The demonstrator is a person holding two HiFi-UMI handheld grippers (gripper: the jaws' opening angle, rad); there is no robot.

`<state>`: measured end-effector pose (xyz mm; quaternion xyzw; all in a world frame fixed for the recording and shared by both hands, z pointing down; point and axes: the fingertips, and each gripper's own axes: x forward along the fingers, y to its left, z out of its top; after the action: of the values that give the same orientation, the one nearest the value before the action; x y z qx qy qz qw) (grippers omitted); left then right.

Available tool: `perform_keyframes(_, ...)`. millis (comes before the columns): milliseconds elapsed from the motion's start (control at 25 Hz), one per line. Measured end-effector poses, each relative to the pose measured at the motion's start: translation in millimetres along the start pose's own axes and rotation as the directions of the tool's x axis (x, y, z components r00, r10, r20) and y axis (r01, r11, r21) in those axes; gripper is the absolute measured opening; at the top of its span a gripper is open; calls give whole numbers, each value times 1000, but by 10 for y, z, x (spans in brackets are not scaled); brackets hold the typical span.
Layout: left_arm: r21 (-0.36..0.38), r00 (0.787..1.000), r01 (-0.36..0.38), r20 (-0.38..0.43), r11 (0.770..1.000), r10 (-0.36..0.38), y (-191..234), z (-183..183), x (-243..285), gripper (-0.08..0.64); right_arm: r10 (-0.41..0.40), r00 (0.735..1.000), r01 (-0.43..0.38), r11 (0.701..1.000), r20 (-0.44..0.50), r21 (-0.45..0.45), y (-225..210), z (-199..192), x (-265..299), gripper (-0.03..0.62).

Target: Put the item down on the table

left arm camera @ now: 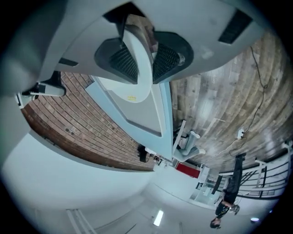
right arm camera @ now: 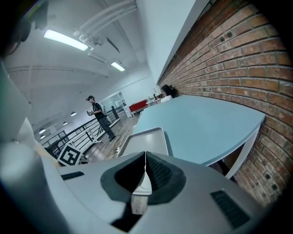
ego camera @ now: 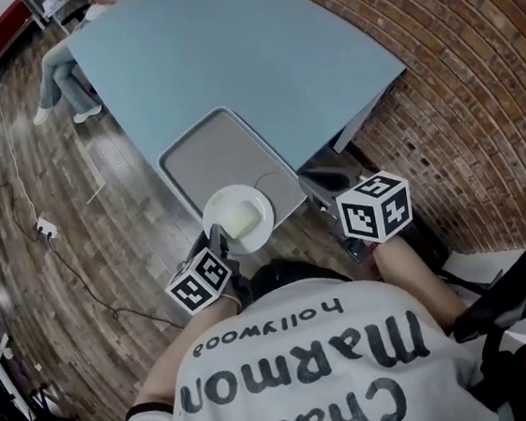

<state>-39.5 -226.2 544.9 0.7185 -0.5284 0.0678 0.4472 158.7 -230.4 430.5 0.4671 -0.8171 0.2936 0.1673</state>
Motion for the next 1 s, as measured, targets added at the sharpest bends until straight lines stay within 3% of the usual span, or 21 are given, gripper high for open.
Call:
perform_keyframes(280, 155, 999, -49, 2, 987, 50, -15, -16, 33, 104, 48, 999, -48, 999, -5, -21, 62, 11, -14, 11)
perform_keyframes(560, 321, 996, -86, 31, 943, 80, -55, 4, 25, 120, 70, 997, -71, 996, -12, -45, 101, 31, -41, 11)
perform_keyframes(760, 368, 996, -87, 46, 926, 76, -48, 28, 20, 138, 77, 997, -77, 996, -11, -53, 119, 41, -63, 11)
perform_keyframes(1000, 322, 996, -84, 63, 943, 67, -4, 30, -60, 166, 75, 997, -76, 995, -17, -65, 111, 26, -111, 11)
